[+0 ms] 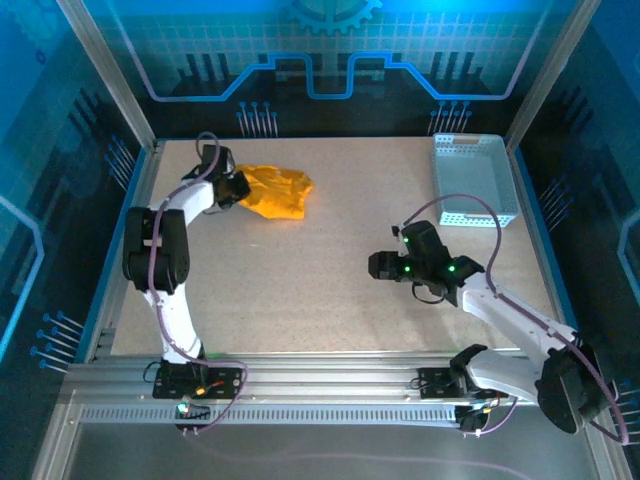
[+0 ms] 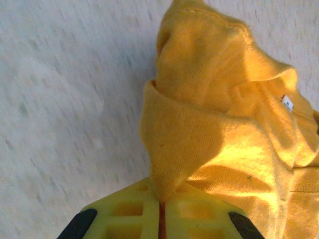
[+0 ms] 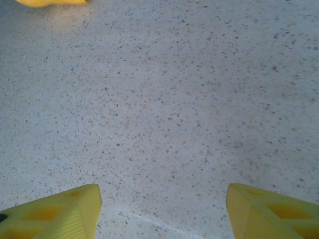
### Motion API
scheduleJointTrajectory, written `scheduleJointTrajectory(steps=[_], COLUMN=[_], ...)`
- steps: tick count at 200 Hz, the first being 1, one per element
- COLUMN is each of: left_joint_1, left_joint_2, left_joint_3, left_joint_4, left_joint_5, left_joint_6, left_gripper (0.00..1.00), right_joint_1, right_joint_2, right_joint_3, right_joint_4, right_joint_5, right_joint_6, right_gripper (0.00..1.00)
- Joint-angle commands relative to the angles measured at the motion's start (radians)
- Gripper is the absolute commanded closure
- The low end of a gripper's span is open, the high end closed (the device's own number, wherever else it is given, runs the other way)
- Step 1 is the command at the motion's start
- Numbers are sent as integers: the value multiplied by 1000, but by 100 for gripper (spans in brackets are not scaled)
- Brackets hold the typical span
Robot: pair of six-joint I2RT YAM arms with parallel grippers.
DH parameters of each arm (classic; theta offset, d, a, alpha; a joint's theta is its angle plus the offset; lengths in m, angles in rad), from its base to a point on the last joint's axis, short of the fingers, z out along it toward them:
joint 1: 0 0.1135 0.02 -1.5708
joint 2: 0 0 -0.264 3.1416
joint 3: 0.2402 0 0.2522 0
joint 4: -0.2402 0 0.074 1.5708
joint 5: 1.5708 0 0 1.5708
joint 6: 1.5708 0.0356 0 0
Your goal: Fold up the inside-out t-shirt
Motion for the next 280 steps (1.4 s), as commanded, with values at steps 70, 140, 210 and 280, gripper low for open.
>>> scheduleJointTrajectory(steps=[70,140,210,280], left_joint_1=[297,275,156,36], left_joint_2=[208,16,-567,-776], left_joint_3=[314,278,-374,-1014], left_joint_4=[-256,-395,49,784], left_joint_5=[25,-168,-333,-360], left_joint_6=[87,18,27,286], left_gripper=[67,2,1,1], right_joint_1=[-171,-290,-371,-447], right_joint_2=[-162,-166,-99,64], right_joint_3=[-24,-4,-95,-309], right_joint_4=[-138,-107,202,784], right_joint_5=[38,55,229,261], right_joint_6=[-77,-149,-341,-471], right_gripper=[28,21,7,1])
